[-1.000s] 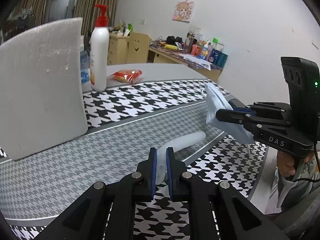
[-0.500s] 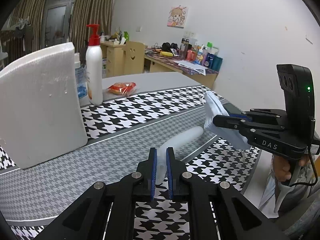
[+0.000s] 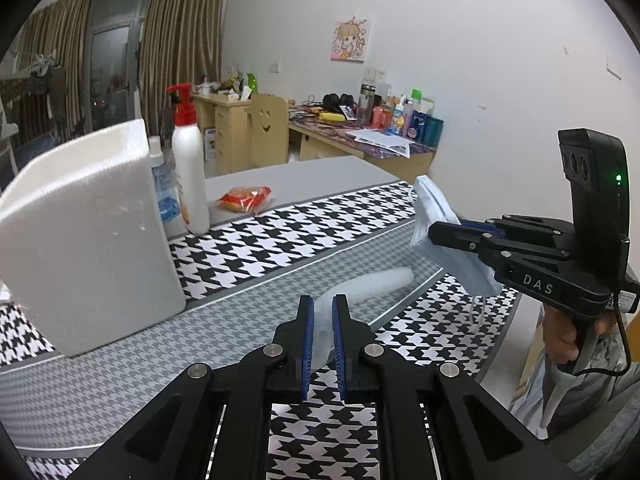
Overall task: Organize soft objects
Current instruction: 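Lift the roller and the mask and carry both toward the white foam box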
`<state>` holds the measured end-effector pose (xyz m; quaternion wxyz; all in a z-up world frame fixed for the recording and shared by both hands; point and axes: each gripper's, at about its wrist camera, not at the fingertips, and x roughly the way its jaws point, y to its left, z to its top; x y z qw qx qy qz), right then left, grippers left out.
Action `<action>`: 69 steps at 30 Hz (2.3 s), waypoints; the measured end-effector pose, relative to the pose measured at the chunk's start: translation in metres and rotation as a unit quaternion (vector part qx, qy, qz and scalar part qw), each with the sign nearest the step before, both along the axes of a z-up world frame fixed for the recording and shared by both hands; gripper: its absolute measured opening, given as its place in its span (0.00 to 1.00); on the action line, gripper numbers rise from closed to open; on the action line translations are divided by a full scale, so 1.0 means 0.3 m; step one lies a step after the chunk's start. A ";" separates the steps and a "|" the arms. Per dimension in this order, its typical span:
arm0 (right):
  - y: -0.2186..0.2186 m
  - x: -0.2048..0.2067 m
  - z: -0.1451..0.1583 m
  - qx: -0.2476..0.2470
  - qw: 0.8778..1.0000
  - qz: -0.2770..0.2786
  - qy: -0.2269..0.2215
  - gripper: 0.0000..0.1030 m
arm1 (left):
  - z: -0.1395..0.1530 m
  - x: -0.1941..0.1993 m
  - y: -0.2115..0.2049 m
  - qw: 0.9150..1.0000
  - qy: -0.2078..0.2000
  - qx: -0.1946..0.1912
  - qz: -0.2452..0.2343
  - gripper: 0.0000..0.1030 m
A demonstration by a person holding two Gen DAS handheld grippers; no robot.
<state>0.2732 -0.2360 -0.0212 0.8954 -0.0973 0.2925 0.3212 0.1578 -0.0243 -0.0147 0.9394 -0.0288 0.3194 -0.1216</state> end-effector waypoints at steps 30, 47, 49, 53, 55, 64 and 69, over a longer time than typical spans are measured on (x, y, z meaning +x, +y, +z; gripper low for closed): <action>0.030 -0.013 0.084 0.059 0.998 -0.021 -0.016 0.09 | 0.132 -0.020 0.035 0.999 -0.029 0.019 0.012 0.10; 0.084 -0.038 0.143 0.070 0.997 -0.020 -0.040 0.09 | 0.223 -0.052 0.093 0.997 -0.054 0.038 0.034 0.10; 0.094 -0.045 0.147 0.071 0.996 -0.018 -0.044 0.09 | 0.224 -0.062 0.101 0.997 -0.059 0.039 0.042 0.10; 0.119 -0.056 0.156 0.073 0.996 -0.016 -0.047 0.09 | 0.227 -0.080 0.119 0.996 -0.063 0.040 0.044 0.10; 0.139 -0.064 0.162 0.070 0.996 -0.014 -0.049 0.09 | 0.232 -0.096 0.138 0.996 -0.068 0.041 0.047 0.10; 0.206 -0.094 0.194 0.069 0.996 -0.011 -0.060 0.09 | 0.272 -0.126 0.187 0.995 -0.079 0.046 0.047 0.08; 0.229 -0.100 0.202 0.065 0.996 -0.009 -0.064 0.09 | 0.257 -0.121 0.204 0.995 -0.075 0.048 0.046 0.05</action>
